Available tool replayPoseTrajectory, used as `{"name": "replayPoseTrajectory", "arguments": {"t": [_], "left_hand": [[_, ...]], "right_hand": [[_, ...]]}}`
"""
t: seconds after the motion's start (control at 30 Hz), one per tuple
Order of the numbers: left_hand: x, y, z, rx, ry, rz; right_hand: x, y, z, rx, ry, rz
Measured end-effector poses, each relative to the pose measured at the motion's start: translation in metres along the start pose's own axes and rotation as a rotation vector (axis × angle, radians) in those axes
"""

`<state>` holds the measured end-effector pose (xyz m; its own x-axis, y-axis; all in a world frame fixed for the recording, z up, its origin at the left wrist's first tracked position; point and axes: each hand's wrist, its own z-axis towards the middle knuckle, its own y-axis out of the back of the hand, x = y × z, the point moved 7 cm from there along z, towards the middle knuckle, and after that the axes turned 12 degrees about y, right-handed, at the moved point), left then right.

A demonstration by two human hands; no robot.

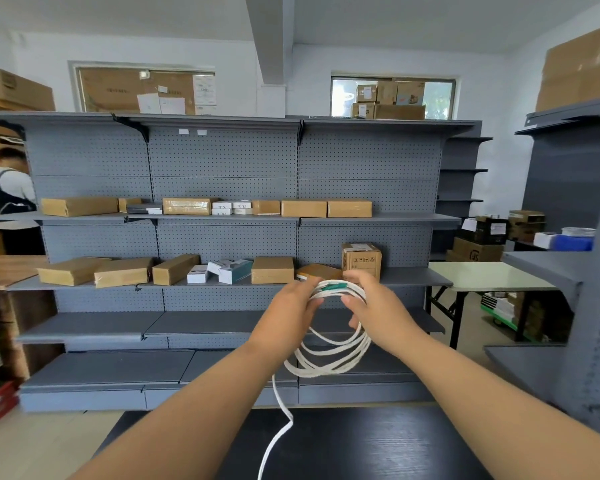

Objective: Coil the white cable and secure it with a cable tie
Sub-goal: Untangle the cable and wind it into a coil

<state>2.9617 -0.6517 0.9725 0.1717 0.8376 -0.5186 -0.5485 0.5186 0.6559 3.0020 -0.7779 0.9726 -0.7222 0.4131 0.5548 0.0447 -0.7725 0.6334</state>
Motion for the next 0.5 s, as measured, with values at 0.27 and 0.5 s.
{"name": "replayPoseTrajectory", "arguments": {"t": [0.27, 0.5], "left_hand": [[-0.009, -0.004, 0.006, 0.220, -0.148, 0.278], [0.005, 0.004, 0.010, 0.152, 0.066, 0.103]], "right_hand": [[0.014, -0.025, 0.004, 0.181, 0.123, -0.372], [0.009, -0.028, 0.007, 0.157, 0.048, -0.494]]}}
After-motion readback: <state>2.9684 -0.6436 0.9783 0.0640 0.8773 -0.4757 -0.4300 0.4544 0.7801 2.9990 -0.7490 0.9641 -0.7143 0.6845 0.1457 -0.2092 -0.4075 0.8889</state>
